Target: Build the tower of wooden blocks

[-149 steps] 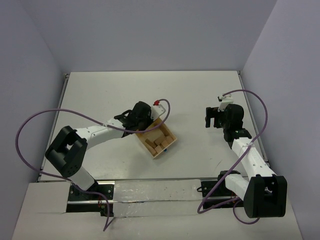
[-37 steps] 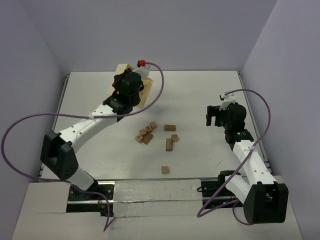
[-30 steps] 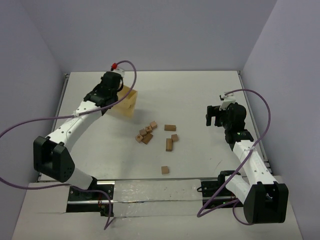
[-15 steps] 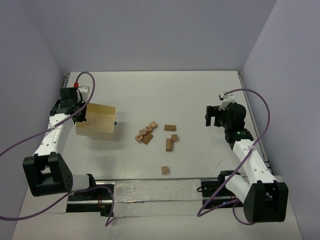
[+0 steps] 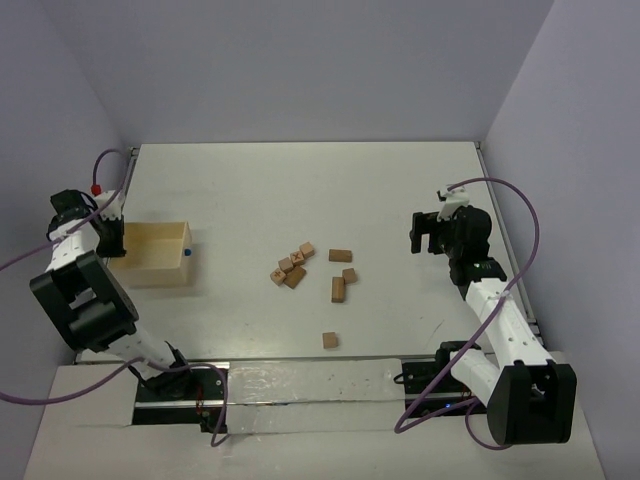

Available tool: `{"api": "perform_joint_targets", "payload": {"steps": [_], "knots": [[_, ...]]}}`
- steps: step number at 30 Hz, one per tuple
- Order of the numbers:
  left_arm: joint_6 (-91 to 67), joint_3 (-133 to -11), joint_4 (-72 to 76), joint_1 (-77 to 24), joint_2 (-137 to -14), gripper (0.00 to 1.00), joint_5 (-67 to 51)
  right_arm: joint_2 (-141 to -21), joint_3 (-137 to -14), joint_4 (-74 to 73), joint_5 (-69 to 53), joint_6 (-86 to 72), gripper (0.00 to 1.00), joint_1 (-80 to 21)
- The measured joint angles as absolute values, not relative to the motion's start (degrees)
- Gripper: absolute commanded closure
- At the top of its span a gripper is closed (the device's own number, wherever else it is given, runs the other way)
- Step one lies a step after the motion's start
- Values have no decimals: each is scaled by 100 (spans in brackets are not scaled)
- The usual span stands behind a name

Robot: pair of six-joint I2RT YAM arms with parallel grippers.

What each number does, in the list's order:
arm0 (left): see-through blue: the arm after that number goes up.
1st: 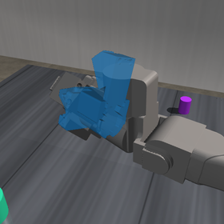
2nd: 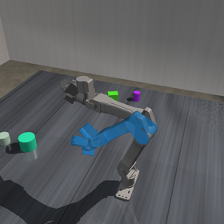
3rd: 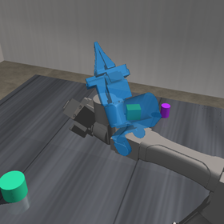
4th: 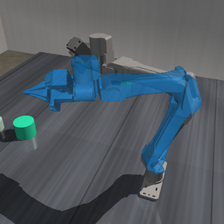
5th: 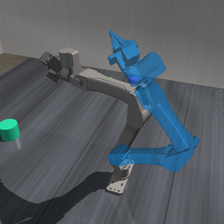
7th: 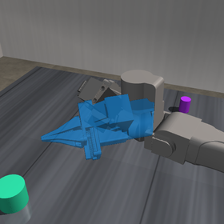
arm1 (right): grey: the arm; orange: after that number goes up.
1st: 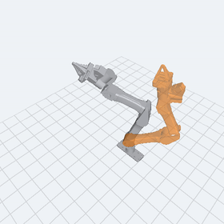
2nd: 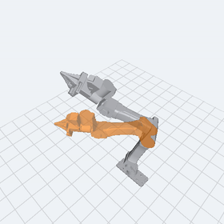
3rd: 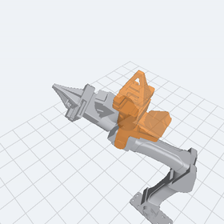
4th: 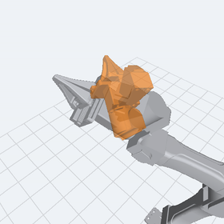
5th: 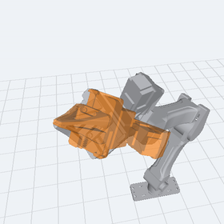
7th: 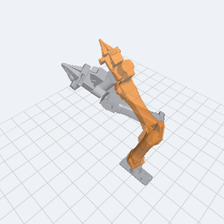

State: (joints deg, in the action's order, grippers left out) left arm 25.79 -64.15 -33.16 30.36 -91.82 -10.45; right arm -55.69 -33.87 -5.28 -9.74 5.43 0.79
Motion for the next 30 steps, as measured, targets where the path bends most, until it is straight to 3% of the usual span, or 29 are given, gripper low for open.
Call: {"api": "perform_joint_targets", "payload": {"steps": [13, 21, 30], "knots": [[3289, -7202, -2547, 3484, -10428, 100, -1229, -5629, -3409, -534, -976, 541, 0, 78], [3286, -7134, -2064, 3555, -10593, 97, -1336, -5651, -3413, -534, -976, 541, 0, 78], [3377, -7076, -1985, 3591, -10800, 61, -1216, -5664, -3418, -538, -978, 541, 0, 78]]}}
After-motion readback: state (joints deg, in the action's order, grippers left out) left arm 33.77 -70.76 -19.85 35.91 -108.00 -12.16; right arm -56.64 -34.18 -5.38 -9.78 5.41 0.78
